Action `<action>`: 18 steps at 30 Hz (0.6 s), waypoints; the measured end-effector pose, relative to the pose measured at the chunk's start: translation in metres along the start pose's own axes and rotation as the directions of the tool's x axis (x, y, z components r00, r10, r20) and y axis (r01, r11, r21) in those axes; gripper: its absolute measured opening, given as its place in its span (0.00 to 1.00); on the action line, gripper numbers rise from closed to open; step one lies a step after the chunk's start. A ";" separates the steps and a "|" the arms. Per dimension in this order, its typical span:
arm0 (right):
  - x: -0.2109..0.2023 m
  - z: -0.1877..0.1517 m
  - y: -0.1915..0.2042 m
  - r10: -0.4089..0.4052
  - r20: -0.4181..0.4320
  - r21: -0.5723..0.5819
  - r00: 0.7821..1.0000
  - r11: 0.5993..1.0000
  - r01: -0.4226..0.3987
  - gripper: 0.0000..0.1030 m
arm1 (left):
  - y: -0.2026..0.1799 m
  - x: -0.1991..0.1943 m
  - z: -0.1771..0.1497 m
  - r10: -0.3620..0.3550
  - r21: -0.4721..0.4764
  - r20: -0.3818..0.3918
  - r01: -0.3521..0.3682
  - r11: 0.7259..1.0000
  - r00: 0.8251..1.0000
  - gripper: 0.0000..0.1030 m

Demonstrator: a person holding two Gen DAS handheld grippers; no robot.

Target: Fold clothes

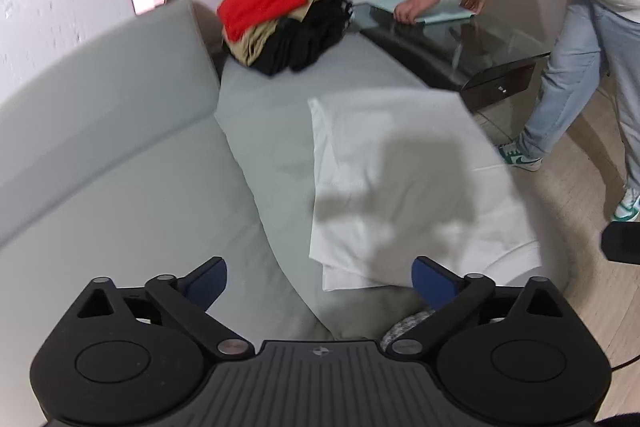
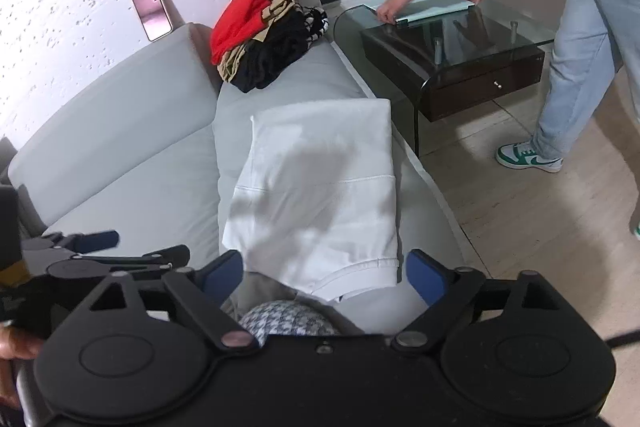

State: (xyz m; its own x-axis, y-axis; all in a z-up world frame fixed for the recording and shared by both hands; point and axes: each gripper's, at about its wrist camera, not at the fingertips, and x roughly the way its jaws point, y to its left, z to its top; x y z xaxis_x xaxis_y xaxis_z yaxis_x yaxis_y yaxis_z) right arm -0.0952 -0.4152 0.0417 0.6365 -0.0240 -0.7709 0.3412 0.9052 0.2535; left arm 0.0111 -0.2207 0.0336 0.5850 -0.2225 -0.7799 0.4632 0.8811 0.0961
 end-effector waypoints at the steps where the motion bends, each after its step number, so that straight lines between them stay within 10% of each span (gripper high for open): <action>1: -0.002 0.006 0.001 -0.005 -0.013 0.004 1.000 1.000 0.005 0.97 | -0.001 -0.005 0.003 -0.006 0.000 -0.002 0.006 1.000 1.000 0.99; 18: -0.027 0.011 0.017 -0.052 -0.044 -0.028 0.998 0.998 0.051 1.00 | -0.017 -0.038 -0.005 -0.053 -0.034 -0.056 0.052 0.998 0.997 0.99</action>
State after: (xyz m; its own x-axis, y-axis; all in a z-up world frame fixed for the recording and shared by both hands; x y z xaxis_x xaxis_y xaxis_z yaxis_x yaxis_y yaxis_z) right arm -0.0991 -0.4044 0.0735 0.5870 -0.0528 -0.8078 0.3534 0.9145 0.1970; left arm -0.0222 -0.2256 0.0587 0.5211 -0.2454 -0.8174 0.4701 0.8819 0.0349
